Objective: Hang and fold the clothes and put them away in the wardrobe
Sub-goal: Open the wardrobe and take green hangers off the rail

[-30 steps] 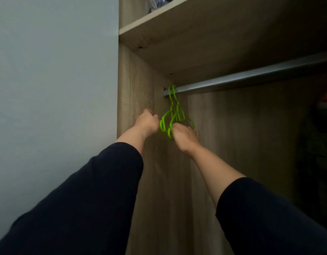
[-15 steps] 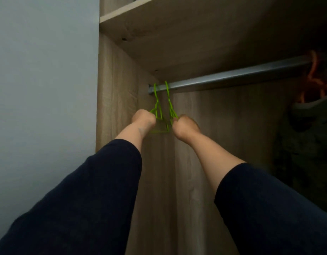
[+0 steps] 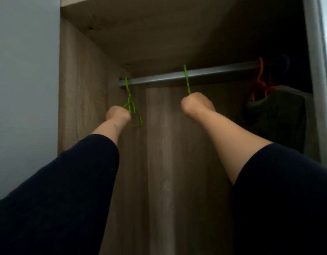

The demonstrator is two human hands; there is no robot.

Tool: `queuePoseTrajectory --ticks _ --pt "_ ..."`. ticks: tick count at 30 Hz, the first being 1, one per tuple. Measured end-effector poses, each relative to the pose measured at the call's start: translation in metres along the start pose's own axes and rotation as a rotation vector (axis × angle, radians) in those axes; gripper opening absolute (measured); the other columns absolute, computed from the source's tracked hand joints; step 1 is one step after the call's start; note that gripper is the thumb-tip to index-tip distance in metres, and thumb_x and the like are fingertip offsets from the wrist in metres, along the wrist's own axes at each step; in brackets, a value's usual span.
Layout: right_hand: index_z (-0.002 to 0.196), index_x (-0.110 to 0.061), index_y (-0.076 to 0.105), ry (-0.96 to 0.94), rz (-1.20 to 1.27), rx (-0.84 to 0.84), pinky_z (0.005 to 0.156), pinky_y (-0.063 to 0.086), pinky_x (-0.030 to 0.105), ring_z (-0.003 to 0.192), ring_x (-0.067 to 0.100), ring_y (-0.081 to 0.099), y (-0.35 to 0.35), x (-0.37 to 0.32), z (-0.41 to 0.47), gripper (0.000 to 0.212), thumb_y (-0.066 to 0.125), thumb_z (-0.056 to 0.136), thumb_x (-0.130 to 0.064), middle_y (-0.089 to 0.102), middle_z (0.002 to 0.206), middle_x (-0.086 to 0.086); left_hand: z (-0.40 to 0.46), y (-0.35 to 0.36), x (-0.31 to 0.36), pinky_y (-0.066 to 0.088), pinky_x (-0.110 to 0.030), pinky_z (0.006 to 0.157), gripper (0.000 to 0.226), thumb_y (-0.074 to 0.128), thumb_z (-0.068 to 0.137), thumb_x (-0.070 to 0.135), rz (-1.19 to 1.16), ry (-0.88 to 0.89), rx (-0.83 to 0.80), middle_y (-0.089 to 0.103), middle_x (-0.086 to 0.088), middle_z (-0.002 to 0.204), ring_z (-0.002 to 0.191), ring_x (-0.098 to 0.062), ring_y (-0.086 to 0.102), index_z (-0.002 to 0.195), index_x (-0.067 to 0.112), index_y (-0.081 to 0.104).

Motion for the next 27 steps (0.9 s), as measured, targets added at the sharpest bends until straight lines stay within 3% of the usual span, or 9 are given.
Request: queuePoseTrajectory --ticks 7,15,17,19,23,25,27 --pt "0.11 -0.006 0.062 0.098 -0.046 0.087 0.09 0.051 0.038 0.1 0.026 0.062 -0.025 0.038 -0.004 0.031 0.04 0.098 -0.025 0.064 0.109 0.011 -0.003 0.004 0.003 0.04 -0.035 0.096 0.033 0.047 0.099 0.015 -0.019 -0.017 0.011 0.056 -0.022 0.127 0.121 -0.036 0.05 0.12 -0.009 0.055" --pt "0.101 -0.007 0.061 0.092 0.008 0.07 0.072 0.046 0.033 0.083 0.022 0.058 -0.02 0.056 -0.012 0.029 0.038 0.1 -0.024 0.052 0.076 0.005 -0.011 -0.011 0.022 0.04 -0.036 0.095 0.035 0.043 0.101 0.018 -0.124 0.016 0.111 0.056 -0.022 0.127 0.12 -0.036 0.051 0.122 -0.006 0.056" --pt "0.11 -0.005 0.06 0.064 0.084 0.054 0.082 0.049 0.037 0.097 0.028 0.06 -0.019 0.06 -0.016 0.031 0.038 0.1 -0.023 0.062 0.096 0.01 -0.019 -0.012 0.021 0.04 -0.036 0.095 0.037 0.04 0.101 0.02 -0.137 0.038 0.117 0.056 -0.022 0.127 0.12 -0.037 0.051 0.124 -0.004 0.057" --pt "0.12 -0.006 0.056 0.038 0.177 0.062 0.094 0.049 0.042 0.111 0.032 0.058 -0.017 0.066 -0.022 0.031 0.042 0.098 -0.022 0.06 0.119 0.015 -0.031 -0.011 0.015 0.041 -0.035 0.093 0.037 0.039 0.101 0.021 -0.139 0.052 0.123 0.057 -0.021 0.126 0.119 -0.037 0.051 0.123 -0.001 0.059" --pt "0.137 -0.015 0.04 -0.045 0.289 0.122 0.099 0.043 0.038 0.122 0.032 0.05 -0.005 0.082 -0.042 0.049 0.054 0.09 -0.008 0.037 0.142 0.013 -0.071 -0.004 -0.006 0.041 -0.031 0.089 0.034 0.039 0.101 0.021 -0.135 0.065 0.108 0.059 -0.019 0.124 0.117 -0.035 0.053 0.121 0.003 0.061" --pt "0.142 -0.018 0.029 -0.003 0.383 0.137 0.102 0.039 0.036 0.128 0.031 0.044 0.0 0.091 -0.057 0.066 0.063 0.086 -0.009 0.022 0.15 0.012 -0.092 0.001 -0.017 0.041 -0.03 0.088 0.033 0.04 0.1 0.02 -0.136 0.06 0.093 0.06 -0.018 0.123 0.117 -0.034 0.053 0.12 0.005 0.061" --pt "0.144 -0.014 0.025 0.096 0.449 0.071 0.104 0.035 0.034 0.132 0.031 0.04 0.01 0.103 -0.069 0.076 0.07 0.083 -0.014 0.021 0.151 0.014 -0.113 0.005 -0.029 0.04 -0.029 0.083 0.033 0.04 0.1 0.02 -0.143 0.023 0.082 0.06 -0.019 0.122 0.116 -0.033 0.053 0.12 0.005 0.06"
Point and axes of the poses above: each hand's wrist, its own z-axis towards the middle knuckle, its own y-axis out of the palm, x = y × z, the point moved 2 cm from there along z, towards the middle knuckle
